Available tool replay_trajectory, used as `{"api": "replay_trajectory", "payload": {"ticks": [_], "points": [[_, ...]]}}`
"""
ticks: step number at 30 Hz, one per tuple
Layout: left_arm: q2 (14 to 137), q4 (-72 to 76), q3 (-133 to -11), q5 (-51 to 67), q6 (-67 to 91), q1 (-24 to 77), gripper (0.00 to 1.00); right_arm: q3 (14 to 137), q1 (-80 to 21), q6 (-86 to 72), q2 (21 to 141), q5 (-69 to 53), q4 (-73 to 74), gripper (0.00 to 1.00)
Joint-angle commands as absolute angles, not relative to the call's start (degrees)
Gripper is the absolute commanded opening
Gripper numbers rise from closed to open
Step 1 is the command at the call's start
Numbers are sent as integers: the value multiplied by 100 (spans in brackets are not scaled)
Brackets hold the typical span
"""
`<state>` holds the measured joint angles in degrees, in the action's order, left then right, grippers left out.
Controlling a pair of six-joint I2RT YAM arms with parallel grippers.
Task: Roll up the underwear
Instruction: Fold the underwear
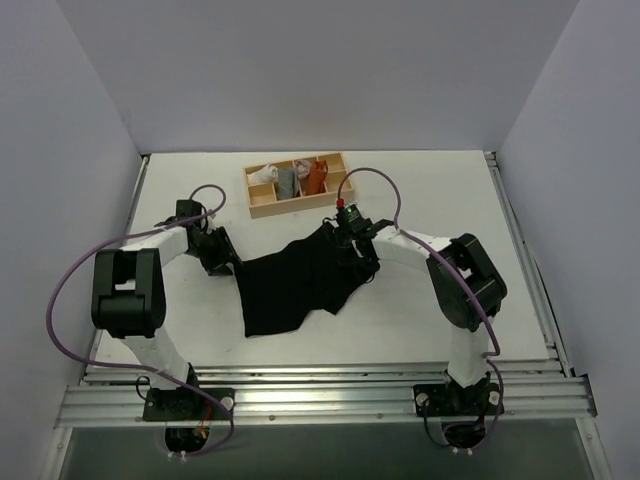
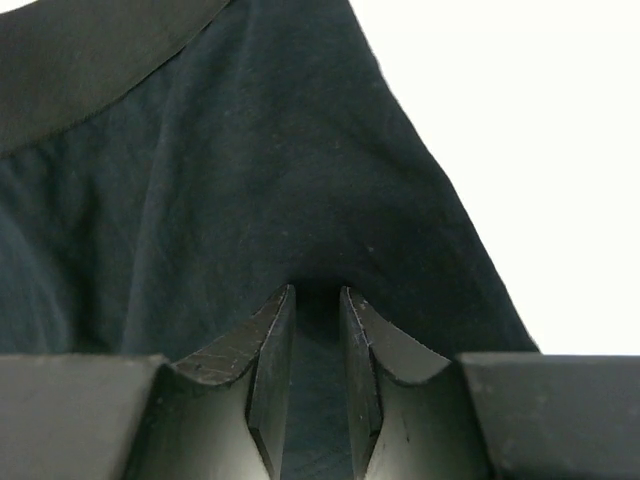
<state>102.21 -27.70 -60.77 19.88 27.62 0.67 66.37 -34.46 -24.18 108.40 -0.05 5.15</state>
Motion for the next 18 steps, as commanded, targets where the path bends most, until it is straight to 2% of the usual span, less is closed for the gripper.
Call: {"api": "replay_trajectory", "payload": {"ticks": [1, 7, 11, 16, 18], "points": [[10196, -2408, -6012, 2382, 2751, 53, 51, 7057, -3287, -1864, 11363, 430, 914, 21], [9958, -2303, -5713, 2549, 3049, 70, 50, 8067, -3120, -1038, 11830, 589, 1352, 22], [9765, -2145, -5406, 2452, 3190, 70, 50, 8464, -3234, -1010, 11341, 668, 1661, 27], [9817, -1856, -5335, 2583, 3357, 62, 49, 8332, -4050, -1816, 10644, 738, 1635, 28], [9852, -1706, -5318, 2689, 3445, 70, 49, 8209, -4428, -2108, 10503, 887, 1582, 32]]}}
